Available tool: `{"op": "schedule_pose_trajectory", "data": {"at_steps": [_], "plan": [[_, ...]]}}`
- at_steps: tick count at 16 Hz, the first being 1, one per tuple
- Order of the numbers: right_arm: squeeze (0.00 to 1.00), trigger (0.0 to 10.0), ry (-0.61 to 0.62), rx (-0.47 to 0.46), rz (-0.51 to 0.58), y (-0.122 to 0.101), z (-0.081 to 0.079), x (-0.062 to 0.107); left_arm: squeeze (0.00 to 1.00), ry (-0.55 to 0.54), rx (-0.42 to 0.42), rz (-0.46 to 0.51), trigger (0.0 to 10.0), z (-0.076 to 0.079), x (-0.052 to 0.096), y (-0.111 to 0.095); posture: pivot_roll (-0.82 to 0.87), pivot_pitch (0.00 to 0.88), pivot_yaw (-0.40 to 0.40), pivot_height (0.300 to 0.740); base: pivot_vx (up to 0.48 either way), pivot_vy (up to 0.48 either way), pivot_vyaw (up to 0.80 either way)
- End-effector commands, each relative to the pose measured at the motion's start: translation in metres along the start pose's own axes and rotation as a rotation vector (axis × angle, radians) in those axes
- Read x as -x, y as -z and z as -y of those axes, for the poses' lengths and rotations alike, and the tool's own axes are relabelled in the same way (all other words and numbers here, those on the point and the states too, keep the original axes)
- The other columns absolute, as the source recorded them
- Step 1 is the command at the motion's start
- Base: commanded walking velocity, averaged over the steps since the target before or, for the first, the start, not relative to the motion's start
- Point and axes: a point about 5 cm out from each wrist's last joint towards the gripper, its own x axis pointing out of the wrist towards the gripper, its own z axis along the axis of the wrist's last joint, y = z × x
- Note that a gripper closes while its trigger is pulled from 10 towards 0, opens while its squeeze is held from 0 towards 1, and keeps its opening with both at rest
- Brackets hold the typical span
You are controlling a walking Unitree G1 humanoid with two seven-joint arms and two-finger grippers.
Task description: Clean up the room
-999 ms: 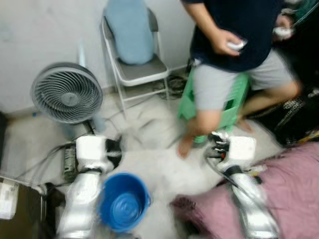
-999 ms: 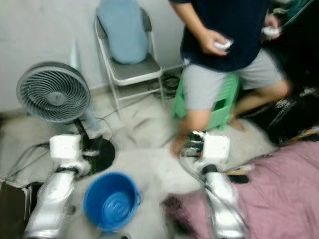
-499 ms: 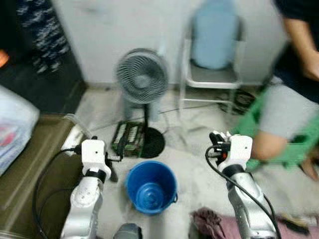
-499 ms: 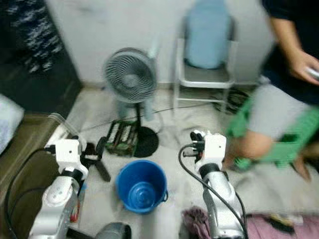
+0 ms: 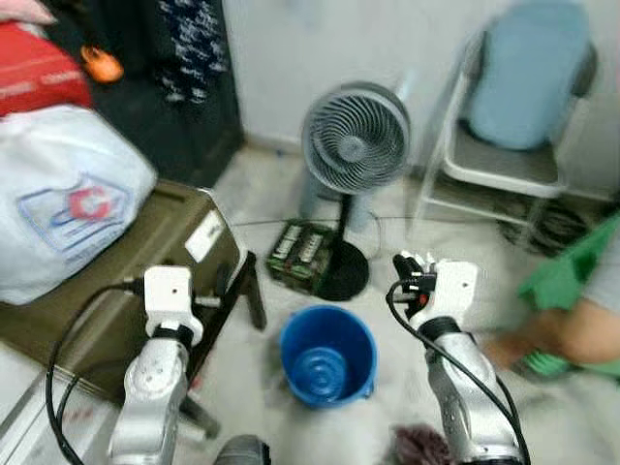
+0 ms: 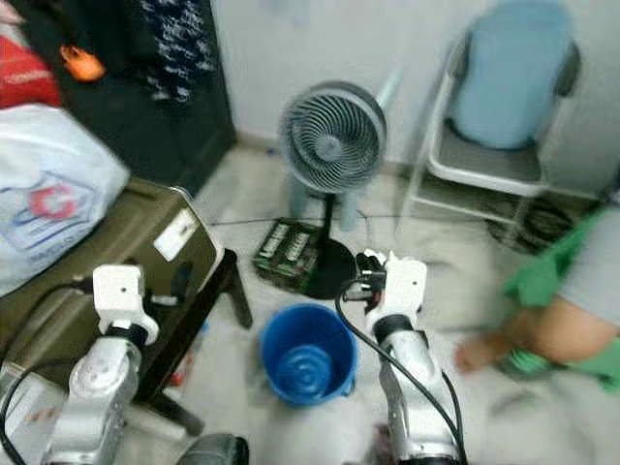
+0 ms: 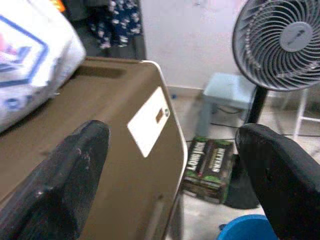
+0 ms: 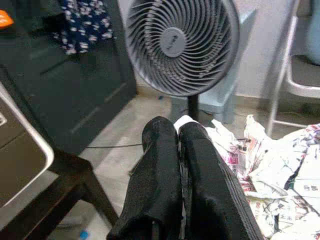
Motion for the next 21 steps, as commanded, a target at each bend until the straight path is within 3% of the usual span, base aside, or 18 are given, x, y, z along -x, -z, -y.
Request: {"op": "schedule_pose_trajectory", "data": {"at_steps": [1,5,9,12,13,15,21], "plan": [[0.00,10.0,0.036,0.010,-0.008,0.001,0.009,0.003,0.00,0.012,-0.004,-0.001,10.0,0.003,0.001,0.000,0.00,0.048,0.010,0.740,0.000,0.000,0.00],[0.00,10.0,0.126,-0.018,-0.046,0.007,0.018,0.001,0.00,0.065,0.009,-0.003,10.0,0.003,0.000,0.000,0.00,0.043,0.008,0.740,0.000,0.000,0.00],[0.00,10.0,0.132,-0.027,-0.047,0.007,0.021,-0.001,0.00,0.104,0.005,0.002,10.0,0.003,0.002,-0.001,0.00,0.040,0.007,0.740,0.000,0.000,-0.46],[0.00,10.0,0.110,-0.026,-0.084,0.011,0.012,-0.005,0.00,0.285,-0.006,0.008,10.0,0.013,0.013,-0.004,0.01,0.062,0.011,0.740,0.000,0.000,0.00],[0.00,10.0,0.100,-0.018,-0.138,0.019,0.007,-0.005,0.00,0.378,-0.057,0.002,10.0,0.017,0.020,-0.006,0.02,0.082,0.016,0.740,0.000,0.000,0.00],[0.00,10.0,0.091,-0.025,-0.197,0.028,0.002,-0.006,0.00,0.450,-0.120,0.005,10.0,0.016,0.028,-0.010,0.03,0.124,0.030,0.740,0.000,0.000,0.00],[0.00,10.0,0.096,0.008,-0.245,0.033,-0.016,-0.023,0.00,0.419,-0.219,-0.081,10.0,-0.023,0.064,-0.014,0.15,0.260,0.083,0.740,0.000,0.000,0.00]]}}
